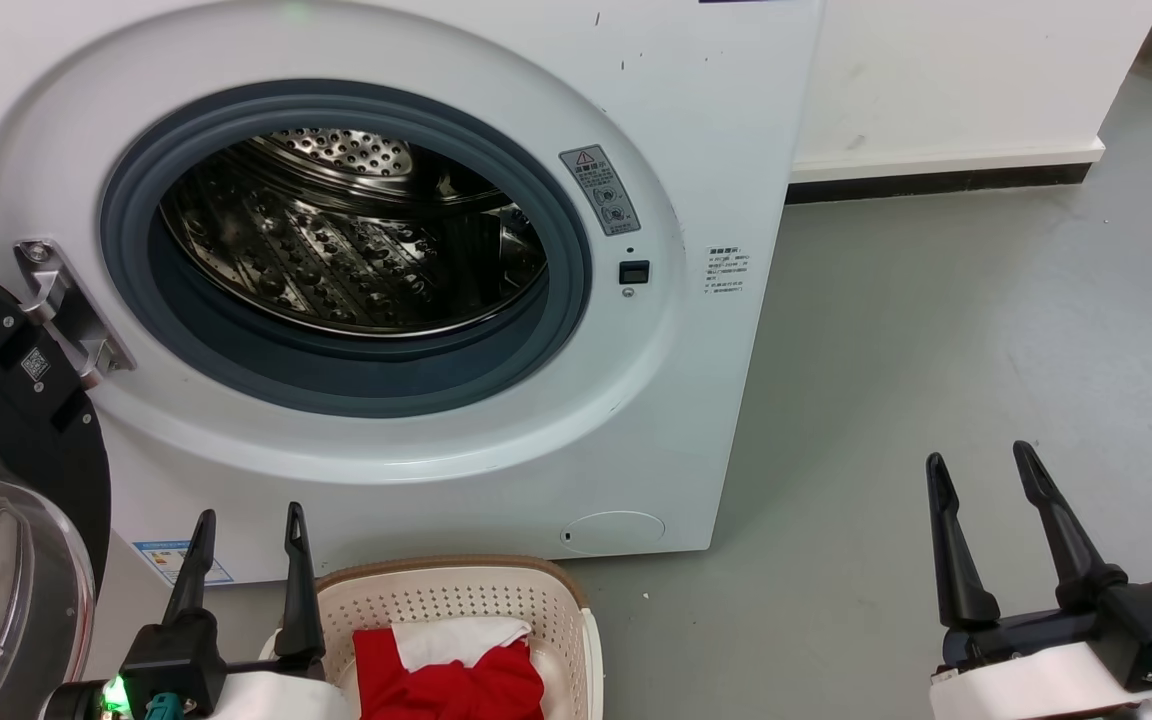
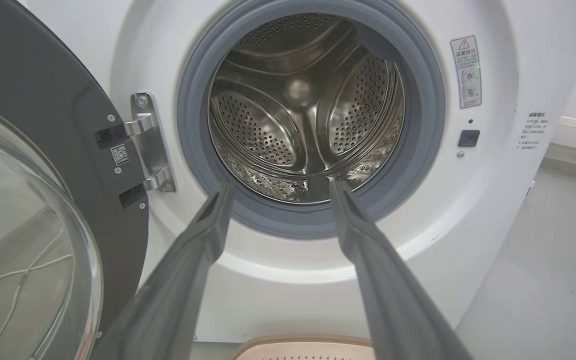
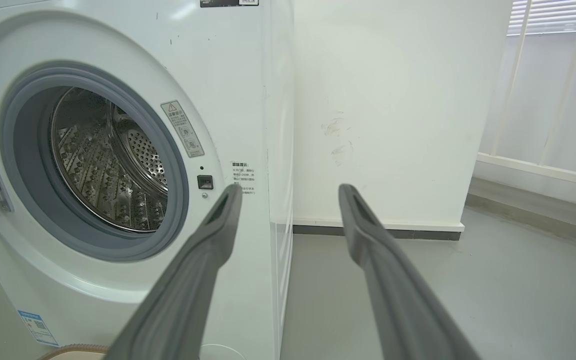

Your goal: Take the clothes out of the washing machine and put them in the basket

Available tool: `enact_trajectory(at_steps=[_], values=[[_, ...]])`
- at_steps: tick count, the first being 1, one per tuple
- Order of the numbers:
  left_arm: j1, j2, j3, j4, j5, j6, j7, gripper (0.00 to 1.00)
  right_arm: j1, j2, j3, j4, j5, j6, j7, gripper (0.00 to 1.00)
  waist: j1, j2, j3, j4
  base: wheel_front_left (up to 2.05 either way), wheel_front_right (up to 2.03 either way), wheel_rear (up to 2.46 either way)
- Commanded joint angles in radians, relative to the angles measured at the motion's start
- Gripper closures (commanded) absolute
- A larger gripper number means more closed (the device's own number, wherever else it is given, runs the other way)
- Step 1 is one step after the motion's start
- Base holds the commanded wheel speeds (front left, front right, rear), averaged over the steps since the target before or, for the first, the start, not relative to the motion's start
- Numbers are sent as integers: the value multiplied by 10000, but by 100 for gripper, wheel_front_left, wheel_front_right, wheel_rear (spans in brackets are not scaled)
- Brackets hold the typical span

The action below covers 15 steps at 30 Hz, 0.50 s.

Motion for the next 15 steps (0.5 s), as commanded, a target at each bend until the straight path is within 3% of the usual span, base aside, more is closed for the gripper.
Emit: enact_trajectory(at_steps=[1, 11, 12, 15], values=[[65, -17, 14, 22, 25, -27, -25, 0, 60, 5, 0, 30, -4, -7, -19, 0, 0, 0, 1, -3, 0, 0, 0], [63, -27, 45, -5, 130, 19, -25, 0, 70, 5, -9, 62, -79, -7, -19, 0, 0, 0, 25, -22, 0, 0, 0], [1, -10, 27, 35, 75, -9, 3, 100, 9, 2, 4, 66, 8, 0, 2, 100, 0, 0, 25, -22, 0, 0, 0], [51, -31, 37, 354, 46, -4, 68, 100, 99, 4, 38, 325, 48, 2, 11, 100, 0, 0, 27, -22, 0, 0, 0]])
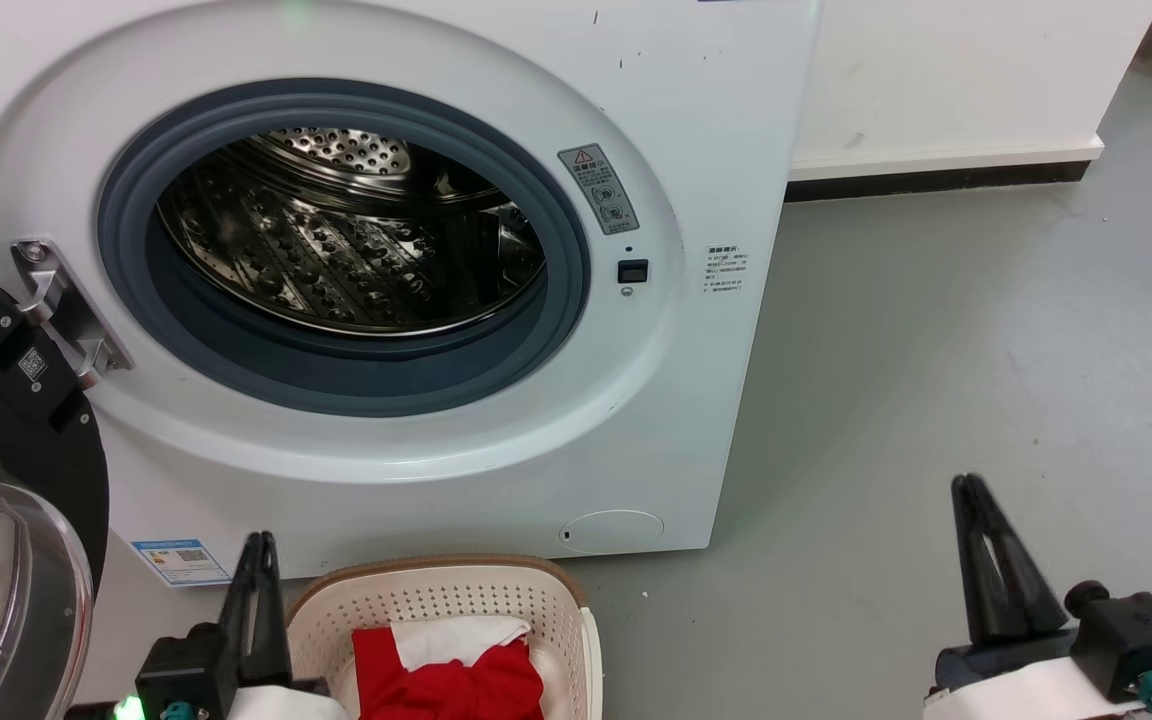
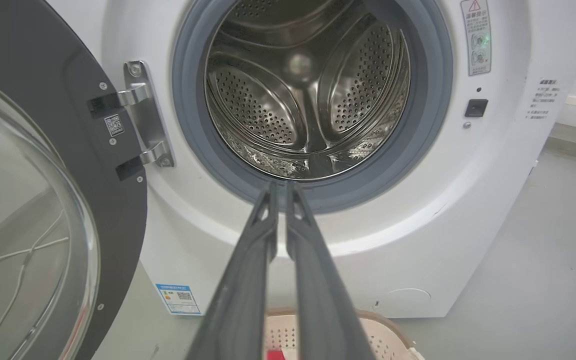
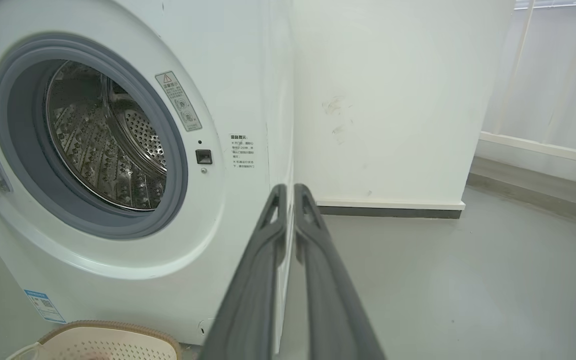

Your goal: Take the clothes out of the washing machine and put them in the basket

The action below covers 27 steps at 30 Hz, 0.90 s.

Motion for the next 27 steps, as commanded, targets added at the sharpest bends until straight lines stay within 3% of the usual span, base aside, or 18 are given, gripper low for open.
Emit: enact_trajectory(at_steps=[1, 27], values=[[-11, 0, 14, 47, -41, -4, 21, 100, 17, 0, 7, 23, 45, 0, 5, 100, 0, -1, 0, 1, 0, 0, 0], [-656, 6, 167, 571, -5049, -451, 1209, 100, -595, -294, -9, 823, 5347, -2, 892, 100, 0, -1, 0, 157, 0, 0, 0]])
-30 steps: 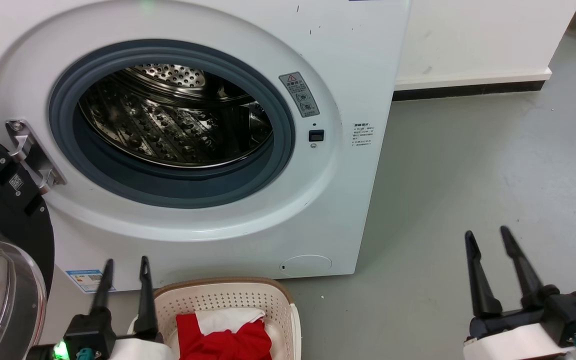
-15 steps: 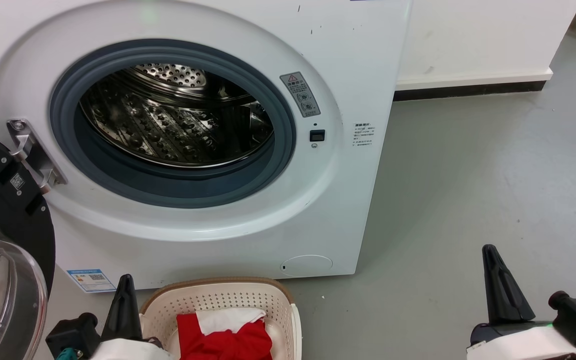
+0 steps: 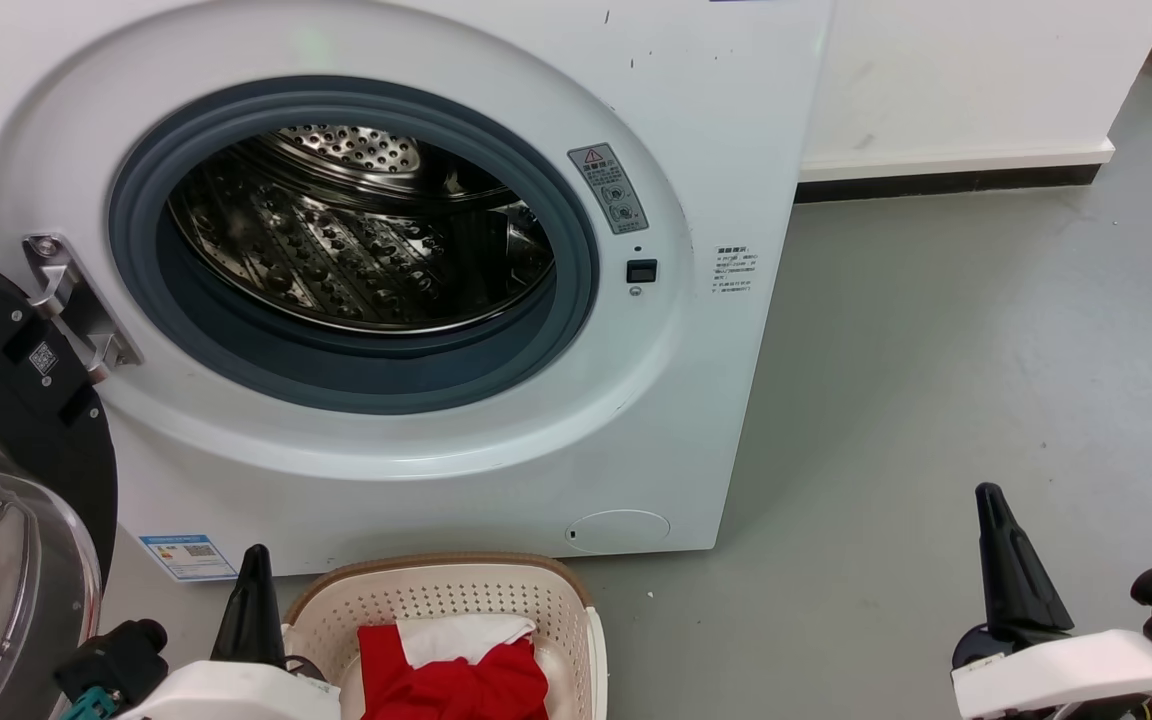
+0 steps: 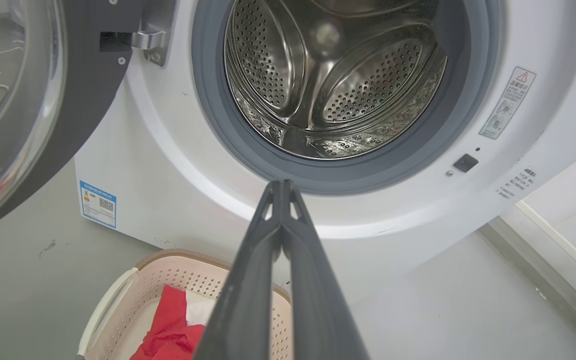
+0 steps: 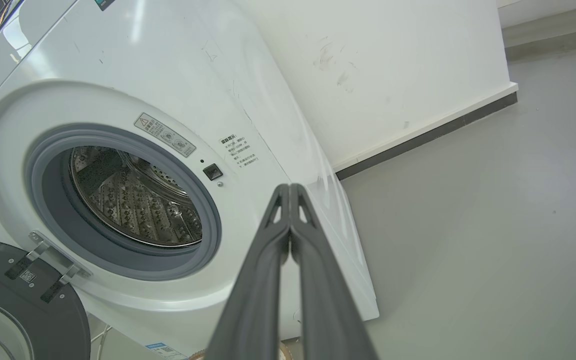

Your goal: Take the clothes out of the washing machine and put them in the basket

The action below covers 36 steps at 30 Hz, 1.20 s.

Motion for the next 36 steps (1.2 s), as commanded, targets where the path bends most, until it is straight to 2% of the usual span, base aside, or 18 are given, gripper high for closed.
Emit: enact_trajectory(at_steps=[1, 19, 36], values=[[-333, 20, 53, -88, -389, -57, 84, 100, -351, -89, -21, -56, 426, 0, 57, 100, 0, 0, 0, 8, 0, 0, 0], [-683, 25, 133, 182, -3099, -300, 725, 100, -685, -168, -139, 378, 3202, -1, 626, 100, 0, 0, 0, 117, 0, 0, 0], [-933, 29, 194, 384, -5128, -498, 1212, 100, -938, -189, -273, 713, 5235, -1, 1090, 100, 0, 0, 0, 215, 0, 0, 0]])
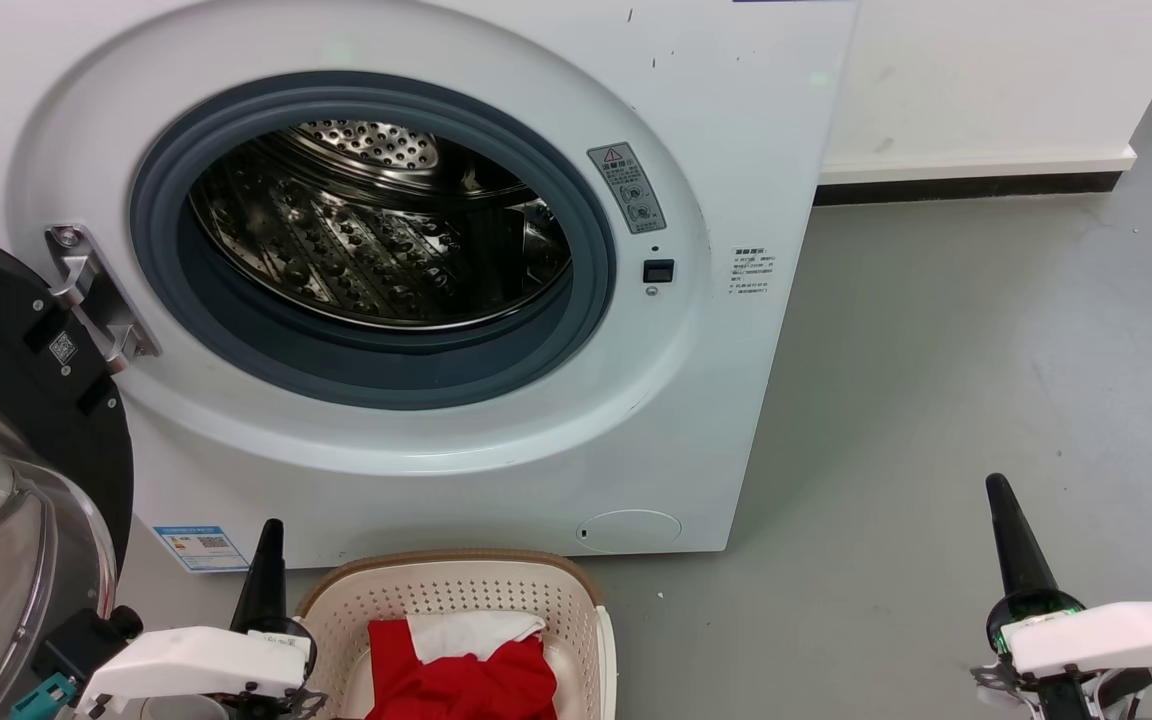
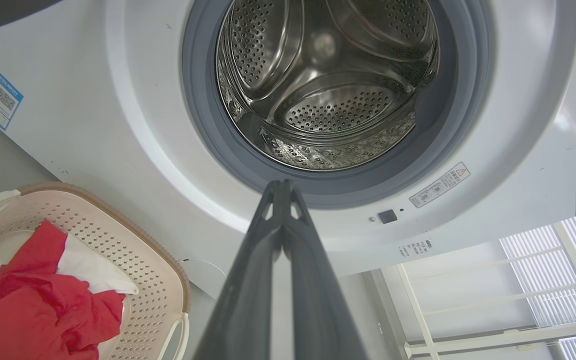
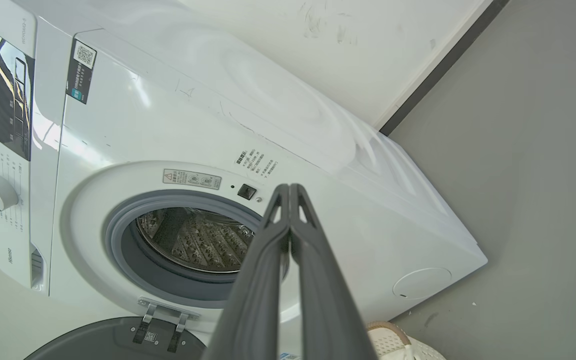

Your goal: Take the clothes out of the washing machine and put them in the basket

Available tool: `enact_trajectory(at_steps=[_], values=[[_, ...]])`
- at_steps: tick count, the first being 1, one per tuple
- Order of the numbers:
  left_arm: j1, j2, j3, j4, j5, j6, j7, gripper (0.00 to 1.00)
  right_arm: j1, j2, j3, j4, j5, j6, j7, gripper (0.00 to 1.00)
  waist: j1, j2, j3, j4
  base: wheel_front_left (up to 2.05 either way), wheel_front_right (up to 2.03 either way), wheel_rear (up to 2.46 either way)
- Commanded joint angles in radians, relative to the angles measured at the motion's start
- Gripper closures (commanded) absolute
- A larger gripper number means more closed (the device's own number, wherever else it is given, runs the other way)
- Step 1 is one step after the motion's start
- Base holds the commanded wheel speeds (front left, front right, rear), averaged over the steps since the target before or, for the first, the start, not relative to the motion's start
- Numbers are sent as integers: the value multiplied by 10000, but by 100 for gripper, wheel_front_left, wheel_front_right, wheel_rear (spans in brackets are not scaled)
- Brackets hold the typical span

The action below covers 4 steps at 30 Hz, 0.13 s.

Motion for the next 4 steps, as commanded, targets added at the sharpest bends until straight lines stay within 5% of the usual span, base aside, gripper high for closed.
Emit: enact_trajectory(at_steps=[1, 4], values=[[-216, 25, 19, -59, -208, -60, 37, 100, -278, -61, -34, -43, 222, 0, 48, 100, 0, 0, 0, 5, 0, 0, 0], [-271, 25, 31, -23, -555, -94, 124, 100, -317, -62, -60, 15, 569, 0, 132, 100, 0, 0, 0, 23, 0, 0, 0]])
